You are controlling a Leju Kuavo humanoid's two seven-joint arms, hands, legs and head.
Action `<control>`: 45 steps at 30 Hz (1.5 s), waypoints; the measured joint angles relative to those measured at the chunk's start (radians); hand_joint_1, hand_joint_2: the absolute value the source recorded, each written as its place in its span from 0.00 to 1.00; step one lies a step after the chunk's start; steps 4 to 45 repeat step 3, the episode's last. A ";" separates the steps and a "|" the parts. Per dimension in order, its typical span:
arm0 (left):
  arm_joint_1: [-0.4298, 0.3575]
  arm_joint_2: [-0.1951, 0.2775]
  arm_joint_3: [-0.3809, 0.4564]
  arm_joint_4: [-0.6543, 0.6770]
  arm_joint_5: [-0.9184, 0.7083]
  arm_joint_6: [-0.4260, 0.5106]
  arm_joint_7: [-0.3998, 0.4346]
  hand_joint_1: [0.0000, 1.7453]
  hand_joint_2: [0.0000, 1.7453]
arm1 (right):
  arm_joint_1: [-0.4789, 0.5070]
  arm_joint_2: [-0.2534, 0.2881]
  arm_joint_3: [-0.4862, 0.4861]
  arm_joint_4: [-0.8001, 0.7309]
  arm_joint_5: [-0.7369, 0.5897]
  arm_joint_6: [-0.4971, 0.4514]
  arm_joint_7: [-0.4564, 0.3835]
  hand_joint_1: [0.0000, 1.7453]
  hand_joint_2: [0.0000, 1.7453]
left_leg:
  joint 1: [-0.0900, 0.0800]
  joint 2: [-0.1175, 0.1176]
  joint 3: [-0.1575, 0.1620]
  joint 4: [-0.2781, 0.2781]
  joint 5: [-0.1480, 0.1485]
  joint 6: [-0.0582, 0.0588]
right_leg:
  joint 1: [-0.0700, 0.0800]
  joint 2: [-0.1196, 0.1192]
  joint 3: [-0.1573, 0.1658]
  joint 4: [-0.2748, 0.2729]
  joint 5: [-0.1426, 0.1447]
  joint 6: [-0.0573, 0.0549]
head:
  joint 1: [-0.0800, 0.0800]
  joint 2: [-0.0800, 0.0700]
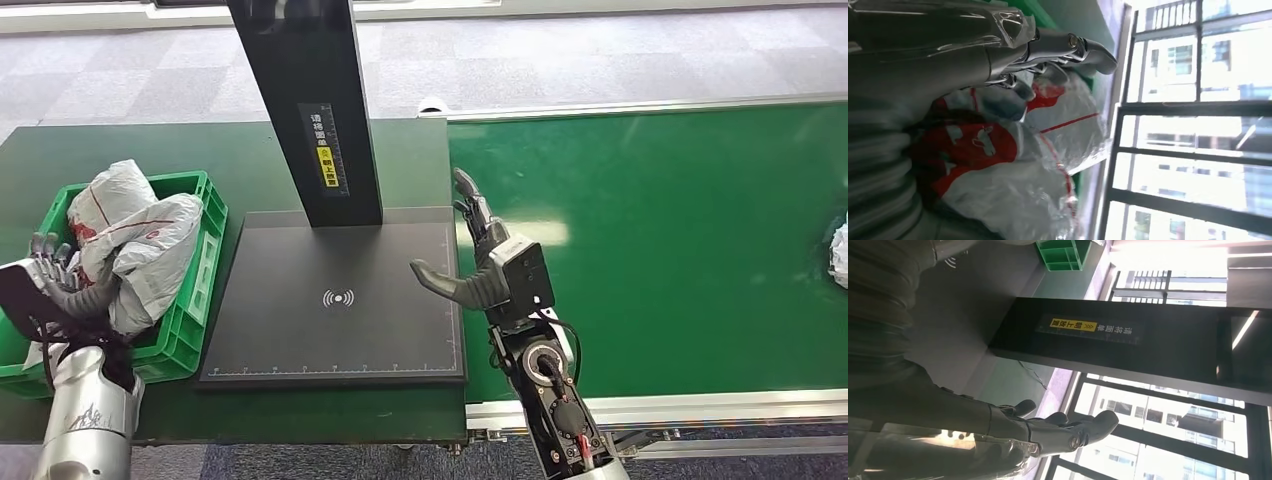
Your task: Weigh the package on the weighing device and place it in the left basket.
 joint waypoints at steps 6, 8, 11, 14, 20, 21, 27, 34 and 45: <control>0.030 -0.023 -0.012 -0.104 0.075 0.056 -0.012 0.00 1.00 | -0.005 0.001 0.001 0.007 -0.002 -0.005 0.000 0.00 1.00 | 0.000 0.002 -0.002 0.000 0.000 0.000 | 0.000 0.001 -0.002 0.000 0.001 0.000 | 0.000 0.000; 0.030 -0.023 -0.012 -0.104 0.075 0.056 -0.012 0.00 1.00 | -0.005 0.001 0.001 0.007 -0.002 -0.005 0.000 0.00 1.00 | 0.000 0.002 -0.002 0.000 0.000 0.000 | 0.000 0.001 -0.002 0.000 0.001 0.000 | 0.000 0.000; 0.030 -0.023 -0.012 -0.104 0.075 0.056 -0.012 0.00 1.00 | -0.005 0.001 0.001 0.007 -0.002 -0.005 0.000 0.00 1.00 | 0.000 0.002 -0.002 0.000 0.000 0.000 | 0.000 0.001 -0.002 0.000 0.001 0.000 | 0.000 0.000; 0.030 -0.023 -0.012 -0.104 0.075 0.056 -0.012 0.00 1.00 | -0.005 0.001 0.001 0.007 -0.002 -0.005 0.000 0.00 1.00 | 0.000 0.002 -0.002 0.000 0.000 0.000 | 0.000 0.001 -0.002 0.000 0.001 0.000 | 0.000 0.000; 0.030 -0.023 -0.012 -0.104 0.075 0.056 -0.012 0.00 1.00 | -0.005 0.001 0.001 0.007 -0.002 -0.005 0.000 0.00 1.00 | 0.000 0.002 -0.002 0.000 0.000 0.000 | 0.000 0.001 -0.002 0.000 0.001 0.000 | 0.000 0.000; 0.030 -0.023 -0.012 -0.104 0.075 0.056 -0.012 0.00 1.00 | -0.005 0.001 0.001 0.007 -0.002 -0.005 0.000 0.00 1.00 | 0.000 0.002 -0.002 0.000 0.000 0.000 | 0.000 0.001 -0.002 0.000 0.001 0.000 | 0.000 0.000; 0.030 -0.023 -0.012 -0.104 0.075 0.056 -0.012 0.00 1.00 | -0.005 0.001 0.001 0.007 -0.002 -0.005 0.000 0.00 1.00 | 0.000 0.002 -0.002 0.000 0.000 0.000 | 0.000 0.001 -0.002 0.000 0.001 0.000 | 0.000 0.000; 0.030 -0.023 -0.012 -0.104 0.075 0.056 -0.012 0.00 1.00 | -0.005 0.001 0.001 0.007 -0.002 -0.005 0.000 0.00 1.00 | 0.000 0.002 -0.002 0.000 0.000 0.000 | 0.000 0.001 -0.002 0.000 0.001 0.000 | 0.000 0.000; 0.030 -0.023 -0.012 -0.104 0.075 0.056 -0.012 0.00 1.00 | -0.005 0.001 0.001 0.007 -0.002 -0.005 0.000 0.00 1.00 | 0.000 0.002 -0.002 0.000 0.000 0.000 | 0.000 0.001 -0.002 0.000 0.001 0.000 | 0.000 0.000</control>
